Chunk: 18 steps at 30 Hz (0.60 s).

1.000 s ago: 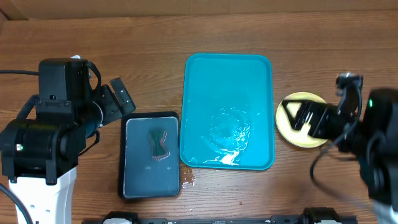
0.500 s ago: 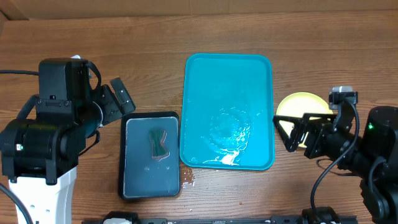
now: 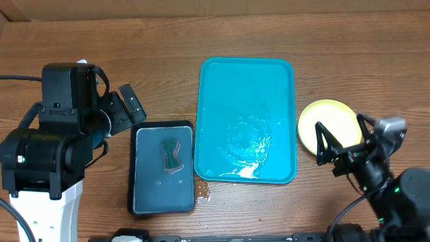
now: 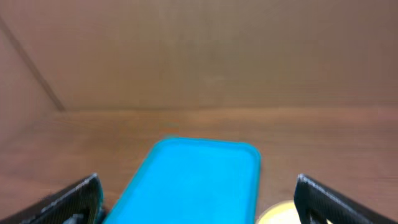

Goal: Clean dirty plates on tray and stack at the side

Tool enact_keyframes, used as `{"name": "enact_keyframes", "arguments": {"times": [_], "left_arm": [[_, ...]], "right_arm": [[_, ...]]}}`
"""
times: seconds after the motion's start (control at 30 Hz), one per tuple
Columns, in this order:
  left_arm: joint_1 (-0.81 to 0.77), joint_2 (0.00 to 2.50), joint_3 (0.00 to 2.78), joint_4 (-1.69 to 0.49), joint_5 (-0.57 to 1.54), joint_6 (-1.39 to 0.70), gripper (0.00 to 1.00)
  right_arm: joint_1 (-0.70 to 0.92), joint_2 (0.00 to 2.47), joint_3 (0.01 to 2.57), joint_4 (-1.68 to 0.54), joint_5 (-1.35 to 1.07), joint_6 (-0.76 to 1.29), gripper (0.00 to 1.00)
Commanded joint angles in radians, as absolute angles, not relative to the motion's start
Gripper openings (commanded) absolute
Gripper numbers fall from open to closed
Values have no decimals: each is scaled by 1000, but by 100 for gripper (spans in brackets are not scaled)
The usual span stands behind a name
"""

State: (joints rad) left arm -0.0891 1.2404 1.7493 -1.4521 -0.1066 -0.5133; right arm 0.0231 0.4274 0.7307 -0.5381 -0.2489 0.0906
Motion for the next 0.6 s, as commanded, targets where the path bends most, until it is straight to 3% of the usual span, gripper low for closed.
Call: {"name": "enact_keyframes", "arguments": {"times": [0.0,0.3,0.57], "left_arm": [[-83,1244,1762,-1455,-115,-493,100],[-83,1244,1762,-1455,-115,-493,100],[-83,1244,1762,-1455,-115,-493,100]], "right_arm": [[-29,314,574,-485,-228,78,100],[-65,9,223,-315,-225,78,100],[-65,2,3,20,-227,78,100]]}}
